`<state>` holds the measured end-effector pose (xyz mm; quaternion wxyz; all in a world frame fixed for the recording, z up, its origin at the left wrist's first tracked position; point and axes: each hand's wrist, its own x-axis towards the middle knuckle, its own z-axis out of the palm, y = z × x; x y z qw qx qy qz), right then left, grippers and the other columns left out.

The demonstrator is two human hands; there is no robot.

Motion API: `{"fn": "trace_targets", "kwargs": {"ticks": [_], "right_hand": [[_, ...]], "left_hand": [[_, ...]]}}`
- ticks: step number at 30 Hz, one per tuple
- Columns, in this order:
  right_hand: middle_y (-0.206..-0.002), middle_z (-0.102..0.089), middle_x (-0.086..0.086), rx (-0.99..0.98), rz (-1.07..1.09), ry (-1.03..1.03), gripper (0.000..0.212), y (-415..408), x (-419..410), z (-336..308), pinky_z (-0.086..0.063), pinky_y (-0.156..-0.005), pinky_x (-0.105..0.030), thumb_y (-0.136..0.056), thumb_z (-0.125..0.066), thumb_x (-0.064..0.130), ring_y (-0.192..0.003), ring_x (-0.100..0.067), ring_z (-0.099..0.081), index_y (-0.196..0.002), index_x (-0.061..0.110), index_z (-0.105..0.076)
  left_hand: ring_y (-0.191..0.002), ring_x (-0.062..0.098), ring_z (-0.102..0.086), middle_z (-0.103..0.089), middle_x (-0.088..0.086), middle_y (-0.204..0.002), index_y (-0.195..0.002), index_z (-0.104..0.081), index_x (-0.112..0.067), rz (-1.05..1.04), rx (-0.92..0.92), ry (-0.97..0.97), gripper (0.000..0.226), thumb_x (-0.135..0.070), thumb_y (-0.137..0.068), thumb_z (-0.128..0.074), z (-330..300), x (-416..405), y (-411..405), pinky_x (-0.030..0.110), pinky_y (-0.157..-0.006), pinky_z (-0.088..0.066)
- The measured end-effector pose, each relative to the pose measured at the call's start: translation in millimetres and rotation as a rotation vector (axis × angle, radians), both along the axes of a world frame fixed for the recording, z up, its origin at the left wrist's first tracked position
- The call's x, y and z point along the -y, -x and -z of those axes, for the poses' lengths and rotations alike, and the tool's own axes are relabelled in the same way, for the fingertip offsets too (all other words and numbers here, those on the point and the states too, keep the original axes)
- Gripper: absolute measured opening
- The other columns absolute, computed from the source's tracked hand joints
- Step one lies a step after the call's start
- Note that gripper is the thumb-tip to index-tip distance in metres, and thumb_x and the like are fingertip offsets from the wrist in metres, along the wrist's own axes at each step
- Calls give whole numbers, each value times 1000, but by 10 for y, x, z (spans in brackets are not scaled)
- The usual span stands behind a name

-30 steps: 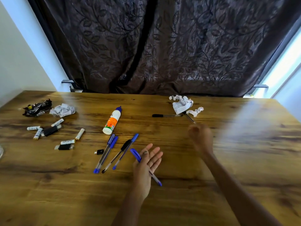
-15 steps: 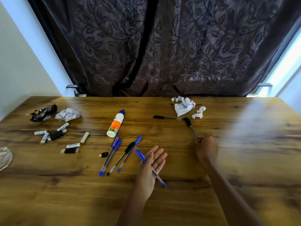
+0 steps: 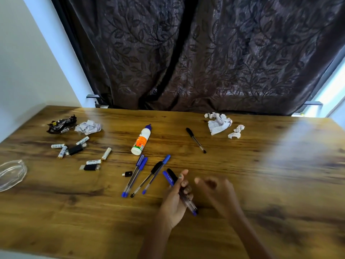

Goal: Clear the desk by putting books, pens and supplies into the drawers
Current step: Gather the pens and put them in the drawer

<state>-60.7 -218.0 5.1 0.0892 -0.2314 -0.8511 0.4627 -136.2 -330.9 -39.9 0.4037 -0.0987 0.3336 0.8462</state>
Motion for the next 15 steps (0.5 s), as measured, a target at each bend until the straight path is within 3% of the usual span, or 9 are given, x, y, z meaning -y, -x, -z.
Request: {"fn": "trace_targets", "kwargs": {"ticks": [3, 4, 6, 8, 10, 12, 15], "right_hand": [[-78, -64, 5, -61, 153, -158, 14, 535, -369, 105, -44, -57, -11, -89, -60, 29, -64, -4, -56, -88, 16, -65], [-94, -66, 1, -47, 172, -230, 18, 725, -469, 159, -50, -69, -19, -89, -59, 30, -79, -9, -60, -98, 15, -64], [-120, -56, -6, 43, 148, -374, 33, 1038, -622, 260, -48, -89, -33, -90, -56, 31, -108, -22, -53, -117, 13, -57], [-132, -46, -11, 148, 123, -507, 37, 1226, -674, 317, -43, -95, -39, -92, -54, 25, -120, -29, -43, -126, 10, -51], [-130, -47, -15, 177, 119, -593, 31, 1308, -677, 358, -44, -94, -38, -94, -51, 13, -118, -31, -44, -123, 7, -55], [-122, -55, -15, 148, 142, -559, 27, 1315, -669, 402, -46, -87, -36, -91, -52, 5, -110, -30, -51, -116, 6, -60], [-107, -67, -12, 58, 211, -302, 24, 1100, -551, 369, -52, -83, -39, -89, -52, 1, -100, -27, -59, -106, 7, -67]], "left_hand": [[-42, 5, -32, -34, -6, -52, -110, -62, -11, -31, 50, -38, 28, -22, -86, -52, -14, -10, 10, 18, -41, -30], [-42, 5, -30, -32, -6, -51, -109, -63, -11, -30, 48, -46, 27, -22, -87, -53, -28, 1, 7, 18, -41, -28], [-44, 5, -30, -32, -6, -53, -113, -65, -12, -22, 20, -41, 31, -24, -87, -54, -39, 19, -8, 18, -42, -28], [-49, 5, -39, -42, -4, -59, -122, -62, -13, -8, -9, -41, 37, -25, -88, -52, -27, 34, -12, 19, -47, -35], [-64, 9, -57, -60, -1, -75, -127, -59, -13, 17, -23, -65, 39, -27, -91, -50, -20, 53, 0, 22, -60, -46], [-93, 17, -67, -69, 3, -106, -127, -58, -15, 39, -24, -76, 39, -28, -92, -47, -19, 62, 22, 28, -78, -53], [-120, 21, -58, -59, 5, -133, -131, -53, -15, 62, -18, -93, 42, -30, -92, -44, -31, 66, 35, 35, -96, -50]]}}
